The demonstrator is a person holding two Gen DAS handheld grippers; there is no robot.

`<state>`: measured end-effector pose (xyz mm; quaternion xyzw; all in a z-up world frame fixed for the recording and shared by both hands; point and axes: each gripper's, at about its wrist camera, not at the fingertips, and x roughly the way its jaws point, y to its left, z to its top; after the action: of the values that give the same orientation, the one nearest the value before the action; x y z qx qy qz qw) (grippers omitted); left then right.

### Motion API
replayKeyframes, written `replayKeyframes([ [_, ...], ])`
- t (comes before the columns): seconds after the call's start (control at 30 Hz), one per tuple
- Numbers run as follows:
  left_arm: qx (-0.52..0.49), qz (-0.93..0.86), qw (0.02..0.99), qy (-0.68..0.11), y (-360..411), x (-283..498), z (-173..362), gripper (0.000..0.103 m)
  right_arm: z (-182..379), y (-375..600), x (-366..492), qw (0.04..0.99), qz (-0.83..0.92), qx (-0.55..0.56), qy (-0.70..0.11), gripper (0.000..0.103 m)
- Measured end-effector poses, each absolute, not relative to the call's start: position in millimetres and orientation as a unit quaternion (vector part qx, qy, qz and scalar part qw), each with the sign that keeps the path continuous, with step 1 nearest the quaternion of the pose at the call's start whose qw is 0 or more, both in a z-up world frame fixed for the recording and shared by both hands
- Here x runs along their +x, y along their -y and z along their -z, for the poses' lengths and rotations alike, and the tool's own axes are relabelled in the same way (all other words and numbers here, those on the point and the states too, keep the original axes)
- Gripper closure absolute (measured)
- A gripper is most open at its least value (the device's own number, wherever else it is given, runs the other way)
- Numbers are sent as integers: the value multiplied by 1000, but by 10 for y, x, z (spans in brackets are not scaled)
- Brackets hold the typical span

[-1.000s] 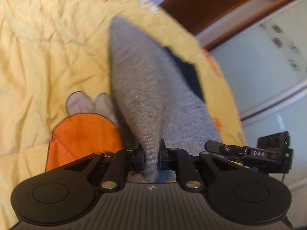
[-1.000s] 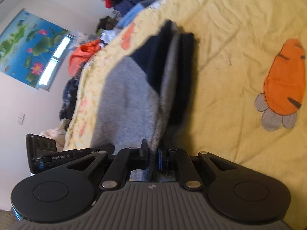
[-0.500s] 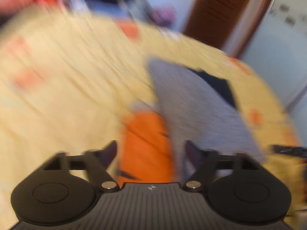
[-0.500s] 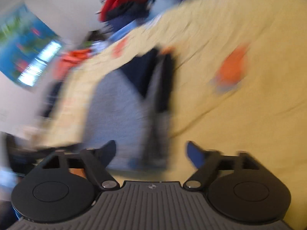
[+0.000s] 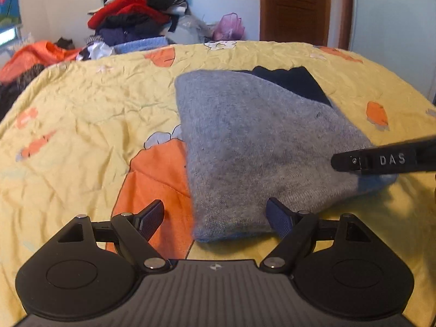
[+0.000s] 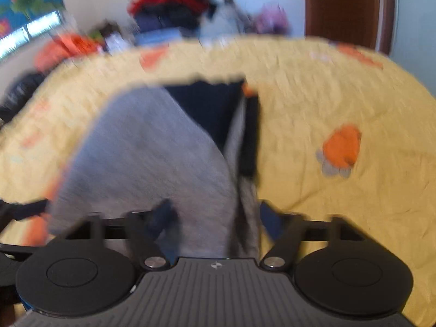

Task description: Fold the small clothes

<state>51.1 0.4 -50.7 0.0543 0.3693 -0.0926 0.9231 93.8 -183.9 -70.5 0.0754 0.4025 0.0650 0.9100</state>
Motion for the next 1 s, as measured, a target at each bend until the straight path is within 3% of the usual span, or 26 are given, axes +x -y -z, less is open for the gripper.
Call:
replayKeyframes([
  [0.1, 42, 95, 920, -377, -34, 523, 526, 20, 690, 1871, 900, 912, -95, 74, -393, 83],
  [0.27, 36, 100, 921, -374, -53, 514, 541, 20, 728, 2004, 829, 910, -102, 90, -392, 85],
  [0.3, 36, 100, 921, -374, -54, 518, 541, 20, 746, 1964, 810, 914, -105, 75, -384, 83],
  [0.37, 35, 101, 921, -375, -59, 524, 538, 20, 714, 1933, 847, 912, -107, 60, -393, 60],
  [0.4, 35, 101, 921, -375, -62, 526, 539, 20, 663, 1938, 902, 907, -100, 65, -404, 42],
  [0.43, 34, 102, 921, -375, -64, 526, 542, 20, 594, 1974, 945, 908, -93, 77, -402, 37],
  [0.57, 32, 103, 921, -374, -68, 527, 548, 20, 291, 2192, 1251, 922, -90, 155, -342, 35],
  [1.0, 17, 113, 917, -382, -125, 564, 562, 19, 492, 2076, 2412, 896, -98, 174, -396, 42],
])
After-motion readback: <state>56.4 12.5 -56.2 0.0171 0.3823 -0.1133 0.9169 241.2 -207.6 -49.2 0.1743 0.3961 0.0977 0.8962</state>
